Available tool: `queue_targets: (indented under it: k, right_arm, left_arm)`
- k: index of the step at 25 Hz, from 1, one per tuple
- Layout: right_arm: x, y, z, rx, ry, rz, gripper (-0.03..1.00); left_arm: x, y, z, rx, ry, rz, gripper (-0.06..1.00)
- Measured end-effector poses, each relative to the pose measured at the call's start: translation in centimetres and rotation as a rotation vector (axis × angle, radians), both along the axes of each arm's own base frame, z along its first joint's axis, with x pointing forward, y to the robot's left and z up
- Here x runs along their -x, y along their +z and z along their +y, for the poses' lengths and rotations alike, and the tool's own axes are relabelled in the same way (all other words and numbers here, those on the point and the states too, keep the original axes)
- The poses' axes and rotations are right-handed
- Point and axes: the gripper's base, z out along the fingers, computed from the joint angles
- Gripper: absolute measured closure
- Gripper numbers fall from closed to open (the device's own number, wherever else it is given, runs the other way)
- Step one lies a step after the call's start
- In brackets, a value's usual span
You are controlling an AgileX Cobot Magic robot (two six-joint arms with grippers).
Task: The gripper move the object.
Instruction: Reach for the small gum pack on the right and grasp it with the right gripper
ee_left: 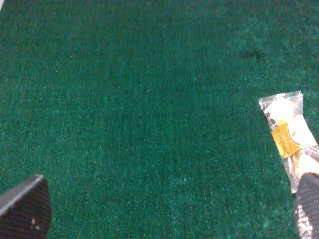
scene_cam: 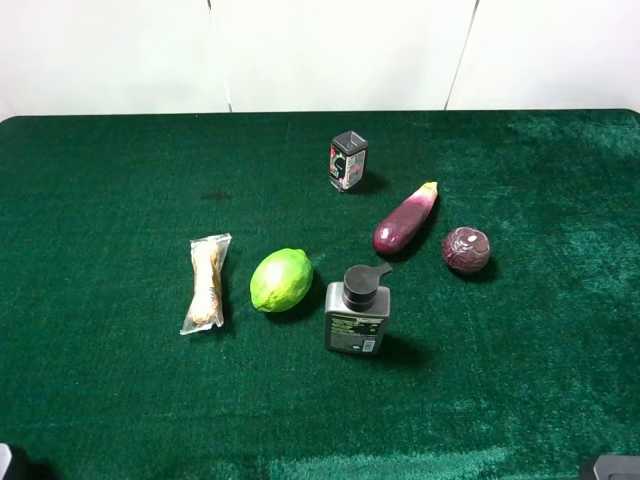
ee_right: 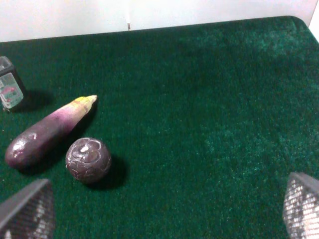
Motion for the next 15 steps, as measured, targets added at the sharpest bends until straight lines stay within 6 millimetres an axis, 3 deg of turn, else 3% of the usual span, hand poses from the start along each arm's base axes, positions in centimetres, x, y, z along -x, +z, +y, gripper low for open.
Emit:
queue_targets:
  k: [15]
  right_arm:
    - [0.0, 0.0, 0.0, 0.0, 0.0, 0.0, 0.27]
  left_arm:
    - [0.0, 0.0, 0.0, 0.0, 0.0, 0.0, -0.05]
